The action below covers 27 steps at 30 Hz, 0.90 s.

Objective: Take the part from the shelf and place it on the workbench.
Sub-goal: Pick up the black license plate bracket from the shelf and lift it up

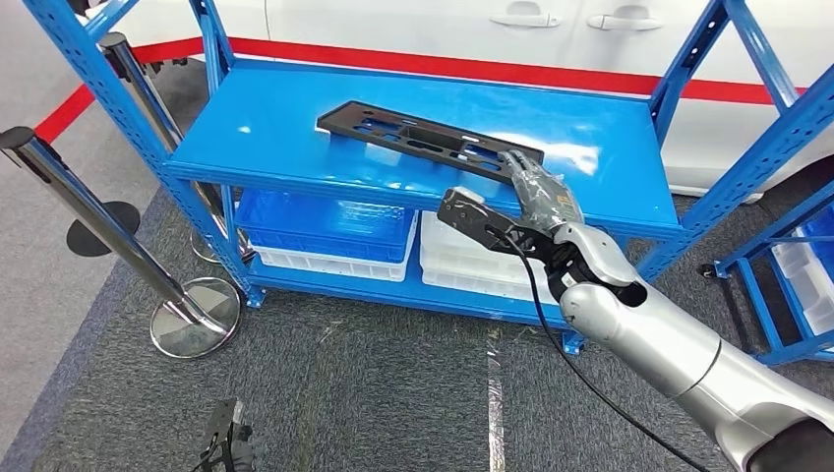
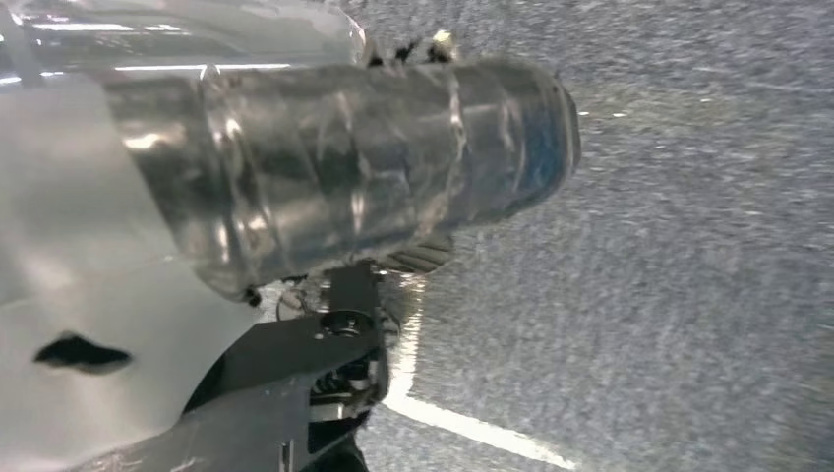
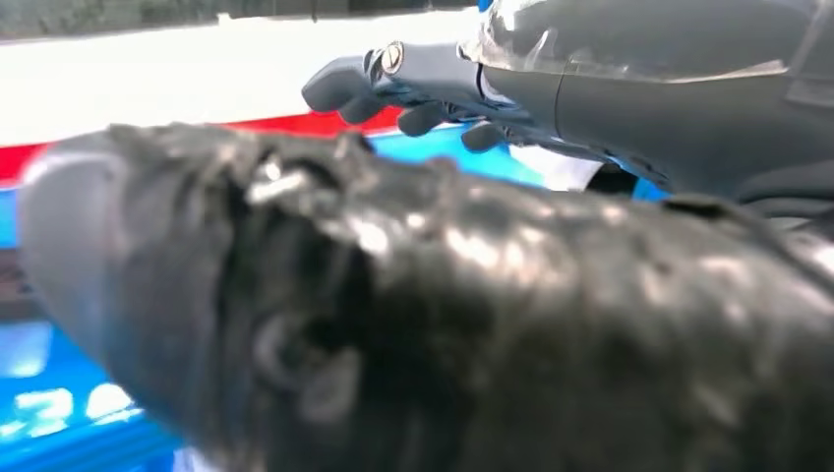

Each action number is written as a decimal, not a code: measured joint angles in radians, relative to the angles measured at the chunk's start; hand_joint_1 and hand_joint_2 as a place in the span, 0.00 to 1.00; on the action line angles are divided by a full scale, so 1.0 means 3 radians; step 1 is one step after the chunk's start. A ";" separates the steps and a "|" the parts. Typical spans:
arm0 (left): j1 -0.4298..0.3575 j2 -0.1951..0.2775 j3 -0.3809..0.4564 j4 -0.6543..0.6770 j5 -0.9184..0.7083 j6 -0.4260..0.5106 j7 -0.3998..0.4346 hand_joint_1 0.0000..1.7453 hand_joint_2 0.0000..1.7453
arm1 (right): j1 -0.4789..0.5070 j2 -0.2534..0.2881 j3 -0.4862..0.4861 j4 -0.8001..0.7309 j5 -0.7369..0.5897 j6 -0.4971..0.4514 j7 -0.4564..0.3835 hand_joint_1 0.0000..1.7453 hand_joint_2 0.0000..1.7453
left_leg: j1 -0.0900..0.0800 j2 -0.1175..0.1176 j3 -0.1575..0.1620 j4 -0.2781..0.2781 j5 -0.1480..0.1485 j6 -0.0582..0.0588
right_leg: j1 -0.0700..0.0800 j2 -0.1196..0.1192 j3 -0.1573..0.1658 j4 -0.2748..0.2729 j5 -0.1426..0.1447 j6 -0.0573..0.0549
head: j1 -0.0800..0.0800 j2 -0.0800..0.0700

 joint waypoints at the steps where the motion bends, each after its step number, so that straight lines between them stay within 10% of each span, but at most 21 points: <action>1: 0.0003 0.0000 0.0000 0.0000 0.0001 -0.0007 -0.0004 0.00 0.00 | 0.0016 0.0000 0.0000 0.0003 -0.0019 -0.0004 0.0000 0.00 0.00 | 0.0000 -0.0002 0.0044 0.0000 -0.0036 0.0000 | -0.0004 -0.0001 -0.0114 0.0093 -0.0063 0.0006 | 0.0001 0.0000; 3: 0.0017 -0.0002 -0.0001 0.0000 0.0006 -0.0032 -0.0018 0.00 0.00 | 0.0035 0.0000 0.0000 0.0006 -0.0042 -0.0014 0.0003 0.00 0.00 | 0.0000 -0.0004 0.0145 0.0000 -0.0115 -0.0004 | -0.0006 -0.0009 -0.0210 -0.0025 -0.0003 -0.0001 | 0.0001 0.0000; 6: 0.0031 -0.0010 -0.0002 0.0000 0.0013 -0.0070 -0.0038 0.00 0.00 | 0.0039 -0.0002 -0.0003 0.0004 -0.0084 -0.0033 0.0012 0.00 0.00 | -0.0005 0.0007 0.0278 0.0005 -0.0232 -0.0037 | 0.0029 -0.0096 -0.0161 -0.0631 0.0559 -0.0063 | 0.0003 0.0000; 8: 0.0035 -0.0017 -0.0005 0.0000 0.0009 -0.0080 -0.0045 0.00 0.00 | 0.0041 -0.0003 -0.0005 -0.0014 -0.0105 -0.0040 0.0018 0.00 0.00 | -0.0014 0.0025 0.0311 0.0015 -0.0287 -0.0083 | 0.0061 -0.0125 -0.0146 -0.0791 0.0734 -0.0110 | 0.0002 0.0000; 12: 0.0014 -0.0010 -0.0014 0.0000 -0.0003 -0.0080 -0.0039 0.00 0.00 | -0.0014 -0.0002 -0.0008 -0.0058 -0.0113 -0.0048 0.0021 0.00 0.00 | -0.0015 0.0050 0.0282 0.0169 -0.0377 -0.0150 | 0.0030 -0.0054 -0.0060 -0.0821 0.0705 -0.0168 | -0.0006 -0.0001; 17: -0.0010 -0.0009 -0.0026 0.0000 -0.0005 -0.0081 -0.0018 0.00 0.00 | -0.0026 0.0017 -0.0009 -0.0069 -0.0093 -0.0096 0.0014 0.00 0.00 | 0.0009 0.0045 -0.0246 0.0932 -0.0603 -0.0215 | 0.0013 0.0008 -0.0004 -0.0823 0.0655 -0.0196 | -0.0015 -0.0001; 21: -0.0021 -0.0006 -0.0028 0.0000 -0.0012 -0.0078 -0.0005 0.00 0.00 | -0.0030 0.0030 -0.0007 -0.0085 0.0003 -0.0138 0.0011 0.00 0.00 | 0.0014 0.0043 -0.0077 0.0254 -0.0144 -0.0210 | 0.0010 0.0030 0.0049 -0.0789 0.0600 -0.0161 | -0.0013 -0.0001; 26: -0.0034 -0.0008 -0.0032 0.0000 -0.0012 -0.0072 0.0011 0.00 0.00 | -0.0024 0.0038 0.0000 -0.0095 0.0051 -0.0146 0.0011 0.00 0.00 | 0.0003 0.0036 -0.0003 0.0057 -0.0050 -0.0089 | 0.0019 0.0028 0.0024 -0.0749 0.0562 -0.0072 | -0.0008 0.0000; 27: -0.0037 -0.0009 -0.0032 0.0000 -0.0012 -0.0070 0.0012 0.00 0.00 | -0.0025 0.0038 0.0000 -0.0095 0.0053 -0.0145 0.0011 0.00 0.25 | 0.0008 0.0039 0.0001 0.0047 -0.0037 -0.0067 | 0.0017 0.0022 -0.0005 -0.0679 0.0509 -0.0056 | -0.0006 0.0000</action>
